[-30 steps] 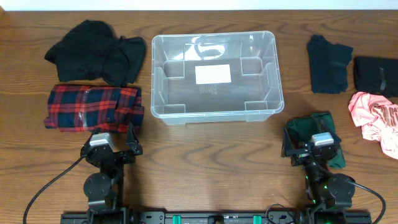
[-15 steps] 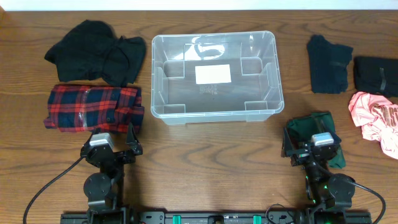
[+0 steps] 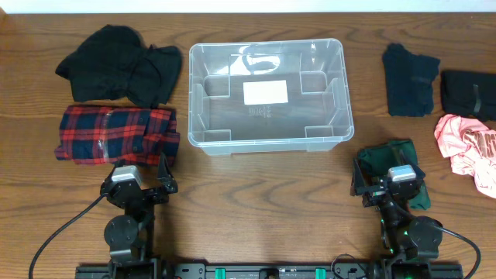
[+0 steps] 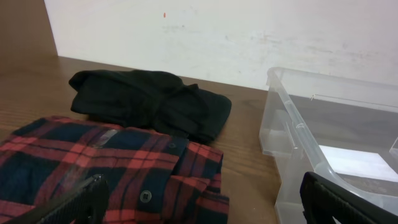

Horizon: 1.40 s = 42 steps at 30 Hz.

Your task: Pack container

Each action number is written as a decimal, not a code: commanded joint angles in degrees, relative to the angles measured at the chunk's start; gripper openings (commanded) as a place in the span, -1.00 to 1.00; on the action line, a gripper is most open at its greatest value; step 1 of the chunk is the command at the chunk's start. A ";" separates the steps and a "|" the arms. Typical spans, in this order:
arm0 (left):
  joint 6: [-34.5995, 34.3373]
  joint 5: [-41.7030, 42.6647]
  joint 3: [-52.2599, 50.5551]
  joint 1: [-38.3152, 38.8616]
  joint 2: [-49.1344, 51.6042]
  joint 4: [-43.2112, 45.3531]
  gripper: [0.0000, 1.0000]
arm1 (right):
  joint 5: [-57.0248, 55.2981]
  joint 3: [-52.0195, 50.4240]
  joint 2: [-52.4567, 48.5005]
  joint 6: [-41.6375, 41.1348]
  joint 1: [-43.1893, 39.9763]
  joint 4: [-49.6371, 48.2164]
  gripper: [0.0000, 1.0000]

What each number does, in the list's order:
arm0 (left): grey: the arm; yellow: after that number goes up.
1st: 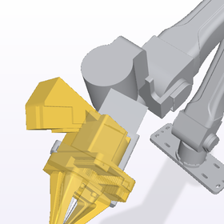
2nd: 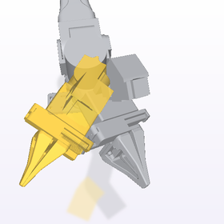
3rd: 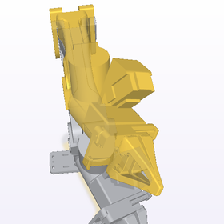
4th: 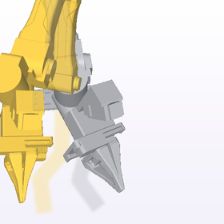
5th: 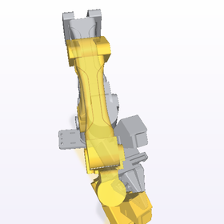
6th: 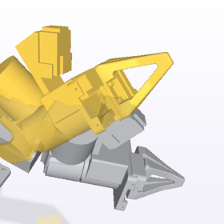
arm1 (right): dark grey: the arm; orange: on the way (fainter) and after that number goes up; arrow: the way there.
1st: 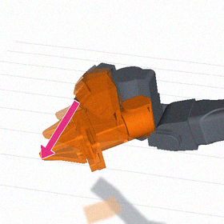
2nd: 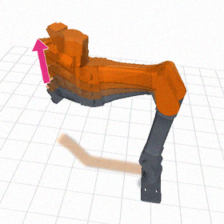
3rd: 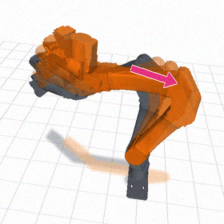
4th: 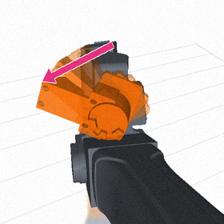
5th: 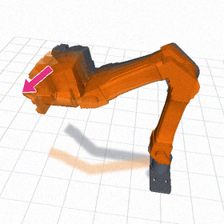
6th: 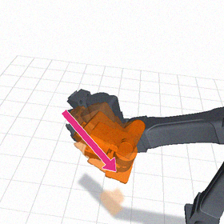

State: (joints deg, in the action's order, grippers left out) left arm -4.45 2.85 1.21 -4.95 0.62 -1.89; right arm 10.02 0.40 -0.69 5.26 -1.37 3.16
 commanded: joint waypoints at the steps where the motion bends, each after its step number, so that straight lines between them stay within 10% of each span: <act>1: 0.35 -0.52 -0.98 -0.28 -0.39 -1.99 0.96 | 0.61 -0.09 0.31 -0.04 0.70 0.11 0.98; 13: 0.35 -0.52 -0.98 -0.28 -0.39 -1.99 0.96 | 9.97 2.49 0.31 -3.96 0.70 -18.95 0.98; 28: 0.35 -0.52 -0.98 -0.28 -0.39 -1.99 0.95 | -20.17 27.15 -14.73 -0.46 0.48 -3.06 0.99; 42: 0.35 -0.52 -0.98 -0.28 -0.39 -1.99 0.96 | -20.28 31.10 -37.13 -3.10 -0.48 4.68 0.99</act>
State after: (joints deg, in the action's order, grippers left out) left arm -4.45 2.83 1.21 -4.95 0.60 -1.89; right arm -10.55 30.24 -35.31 3.22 -1.48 6.57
